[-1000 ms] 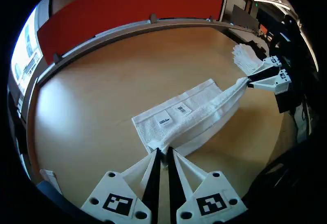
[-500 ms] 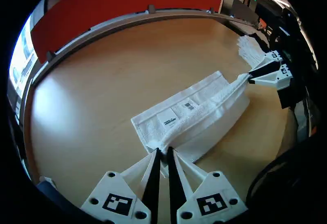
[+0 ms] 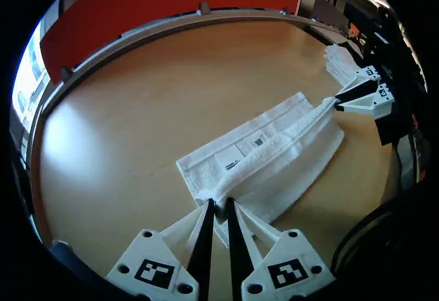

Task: Fold towel

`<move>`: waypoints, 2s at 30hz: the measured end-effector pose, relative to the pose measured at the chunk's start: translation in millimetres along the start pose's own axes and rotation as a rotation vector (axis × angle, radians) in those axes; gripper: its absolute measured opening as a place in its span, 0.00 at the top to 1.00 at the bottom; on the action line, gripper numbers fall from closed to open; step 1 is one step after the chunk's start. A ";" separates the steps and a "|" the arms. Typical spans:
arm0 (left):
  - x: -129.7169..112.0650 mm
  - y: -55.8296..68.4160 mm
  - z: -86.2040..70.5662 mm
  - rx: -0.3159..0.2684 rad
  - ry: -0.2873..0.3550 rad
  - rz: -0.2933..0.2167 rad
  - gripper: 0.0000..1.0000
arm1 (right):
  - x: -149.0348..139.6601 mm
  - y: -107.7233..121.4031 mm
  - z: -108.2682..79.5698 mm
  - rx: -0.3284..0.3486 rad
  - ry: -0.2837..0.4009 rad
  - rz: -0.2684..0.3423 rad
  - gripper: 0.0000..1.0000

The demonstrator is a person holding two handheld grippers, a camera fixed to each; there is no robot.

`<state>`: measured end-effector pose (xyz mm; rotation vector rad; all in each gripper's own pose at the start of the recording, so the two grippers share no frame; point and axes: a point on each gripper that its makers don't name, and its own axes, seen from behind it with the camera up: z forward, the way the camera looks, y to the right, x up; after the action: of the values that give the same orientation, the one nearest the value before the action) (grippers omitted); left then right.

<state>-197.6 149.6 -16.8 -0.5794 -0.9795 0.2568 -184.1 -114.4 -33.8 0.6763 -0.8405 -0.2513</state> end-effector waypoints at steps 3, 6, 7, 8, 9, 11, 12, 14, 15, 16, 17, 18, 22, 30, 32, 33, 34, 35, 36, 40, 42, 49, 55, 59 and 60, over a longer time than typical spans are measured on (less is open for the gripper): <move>2.8 -4.6 5.0 0.013 0.008 -0.004 0.77 | -1.2 3.3 5.4 -0.009 -0.006 0.005 0.84; 4.8 -9.7 9.7 0.027 0.013 -0.010 0.74 | -1.8 6.8 9.8 -0.017 -0.010 0.014 0.81; 5.1 -11.4 11.3 0.031 0.013 -0.012 0.73 | -1.8 8.0 11.0 -0.020 -0.010 0.017 0.80; 5.5 -13.3 13.1 0.037 0.014 -0.014 0.73 | -1.7 9.3 12.2 -0.023 -0.011 0.021 0.76; 5.6 -14.8 14.4 0.042 0.013 -0.014 0.72 | -1.8 10.4 13.2 -0.027 -0.012 0.021 0.73; 6.0 -18.1 17.3 0.052 0.012 -0.014 0.72 | -2.1 12.9 15.4 -0.036 -0.014 0.022 0.71; 6.3 -19.2 18.3 0.056 0.012 -0.012 0.68 | -2.2 14.1 16.3 -0.040 -0.015 0.021 0.69; 7.0 -21.6 20.4 0.066 0.012 -0.008 0.63 | -2.4 16.6 18.1 -0.050 -0.018 0.020 0.64; 7.4 -22.7 21.0 0.070 0.012 -0.003 0.63 | -2.5 17.8 19.0 -0.054 -0.020 0.019 0.62; 7.8 -23.8 21.5 0.075 0.012 0.001 0.63 | -2.6 18.9 19.8 -0.059 -0.021 0.018 0.61; 8.2 -25.0 22.2 0.080 0.013 0.006 0.63 | -2.7 20.2 20.7 -0.063 -0.023 0.017 0.59; 8.9 -26.0 22.1 0.085 0.013 0.009 0.63 | -2.2 21.2 21.3 -0.067 -0.023 0.017 0.56; 11.7 -29.0 21.0 0.098 0.015 0.011 0.61 | 0.6 26.2 23.3 -0.085 -0.020 0.020 0.40; 14.6 -31.9 16.1 0.094 0.021 -0.010 0.19 | 4.9 35.6 24.7 -0.118 -0.009 0.031 0.13; 15.1 -32.0 14.4 0.090 0.024 -0.012 0.11 | 5.8 36.2 24.3 -0.120 -0.006 0.034 0.07; 15.3 -31.5 13.8 0.088 0.025 -0.014 0.08 | 6.4 36.7 23.9 -0.122 -0.003 0.035 0.04; 15.6 -31.1 13.1 0.086 0.026 -0.015 0.08 | 7.0 37.2 23.5 -0.123 -0.001 0.036 0.03; 15.8 -30.6 12.4 0.083 0.027 -0.016 0.08 | 7.6 37.8 23.0 -0.125 0.002 0.037 0.02; 16.3 -30.5 11.8 0.083 0.029 -0.018 0.07 | 7.8 38.1 22.5 -0.126 0.003 0.037 0.02; 17.6 -30.0 9.0 0.082 0.034 -0.024 0.06 | 8.1 37.9 20.3 -0.125 0.004 0.037 0.02; 17.3 -29.5 7.4 0.082 0.034 -0.027 0.06 | 7.6 36.6 18.7 -0.124 0.005 0.035 0.02; 7.7 -27.4 -0.5 0.090 0.030 -0.046 0.06 | 3.4 26.8 10.4 -0.116 0.009 0.032 0.02; -11.0 -22.1 -9.8 0.098 0.018 -0.079 0.06 | -7.4 16.7 0.7 -0.114 0.008 0.036 0.02; -24.3 -16.1 -16.0 0.096 0.016 -0.100 0.06 | -17.1 10.7 -6.2 -0.116 0.005 0.043 0.02; -27.0 -15.2 -17.2 0.097 0.016 -0.103 0.06 | -19.4 9.6 -7.9 -0.117 0.005 0.045 0.02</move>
<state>-198.6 118.9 -34.5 -0.4404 -0.9727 0.2070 -191.4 -94.5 -43.1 0.5477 -0.8289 -0.2566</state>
